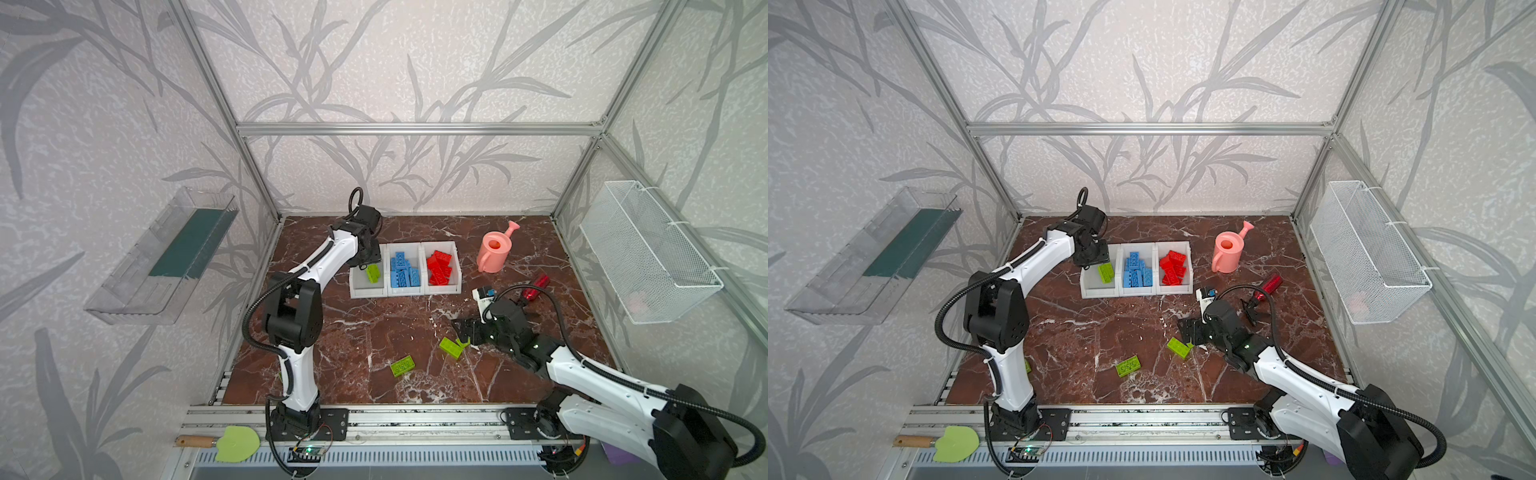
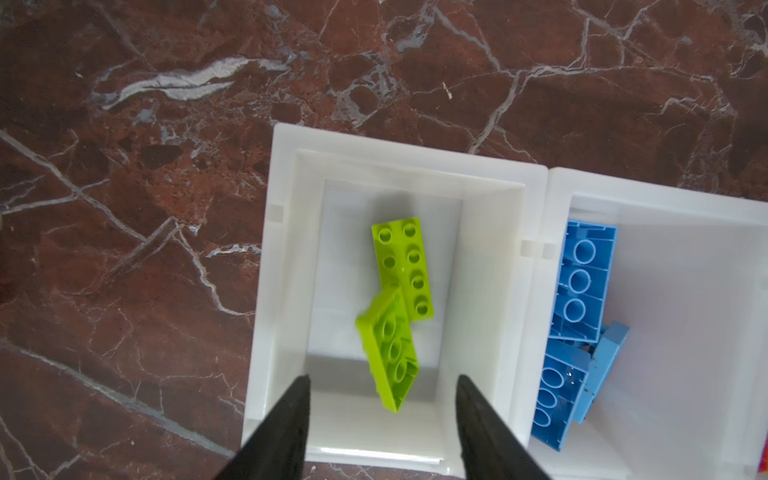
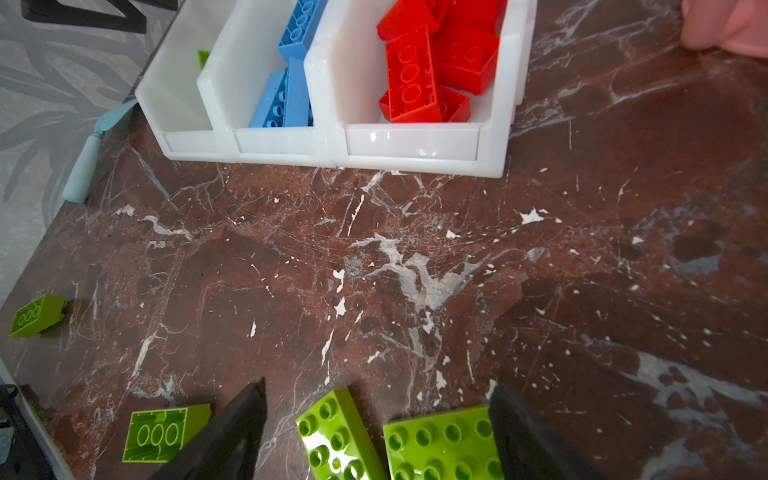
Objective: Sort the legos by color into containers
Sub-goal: 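Carry the green brick with left gripper and drop it beside the other green brick, then grasp another lime-green brick with the right gripper while left withdraws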
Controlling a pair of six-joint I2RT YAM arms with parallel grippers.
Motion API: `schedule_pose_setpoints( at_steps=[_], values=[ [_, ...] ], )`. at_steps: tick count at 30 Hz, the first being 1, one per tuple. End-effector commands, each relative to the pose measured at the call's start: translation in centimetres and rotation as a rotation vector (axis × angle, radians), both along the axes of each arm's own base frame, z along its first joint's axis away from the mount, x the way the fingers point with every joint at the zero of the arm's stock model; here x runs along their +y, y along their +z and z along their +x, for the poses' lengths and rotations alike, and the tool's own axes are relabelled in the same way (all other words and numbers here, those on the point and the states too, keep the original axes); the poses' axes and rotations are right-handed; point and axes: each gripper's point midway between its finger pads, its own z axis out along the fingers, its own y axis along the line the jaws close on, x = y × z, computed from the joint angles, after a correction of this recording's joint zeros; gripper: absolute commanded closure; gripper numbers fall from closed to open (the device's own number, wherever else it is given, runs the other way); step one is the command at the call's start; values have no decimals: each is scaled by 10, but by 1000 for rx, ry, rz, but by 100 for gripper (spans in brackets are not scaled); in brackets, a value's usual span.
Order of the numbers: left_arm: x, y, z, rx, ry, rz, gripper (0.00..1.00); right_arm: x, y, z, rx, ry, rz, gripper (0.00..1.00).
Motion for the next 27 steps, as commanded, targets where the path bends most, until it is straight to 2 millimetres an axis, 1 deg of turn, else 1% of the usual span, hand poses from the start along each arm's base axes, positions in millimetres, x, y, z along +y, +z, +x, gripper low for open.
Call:
schedule_pose_setpoints(
  at_steps=[1,4,8,10,13,17,22,27],
  values=[
    [2,8,1,5,-4,12,37,-2,-5,3,2,-3,-31,15],
    [-3,26,-1,-34,-4,-32,33,-3,-3,4,-4,1,-46,15],
    [-5,57,-15,-104,-8,-87,30,-1,4,1,-2,39,-74,15],
    [-6,70,-25,-132,-12,-114,28,0,6,-1,9,58,-89,15],
    [-9,90,-46,-190,-29,-171,27,0,5,-6,47,82,-118,16],
    [-18,111,-78,-275,-43,-301,26,4,5,-14,101,139,-165,18],
    [-23,122,-120,-345,-65,-421,24,19,3,-23,132,229,-243,20],
    [-9,119,-159,-346,-83,-410,24,34,-11,-28,170,306,-343,22]
  ],
)
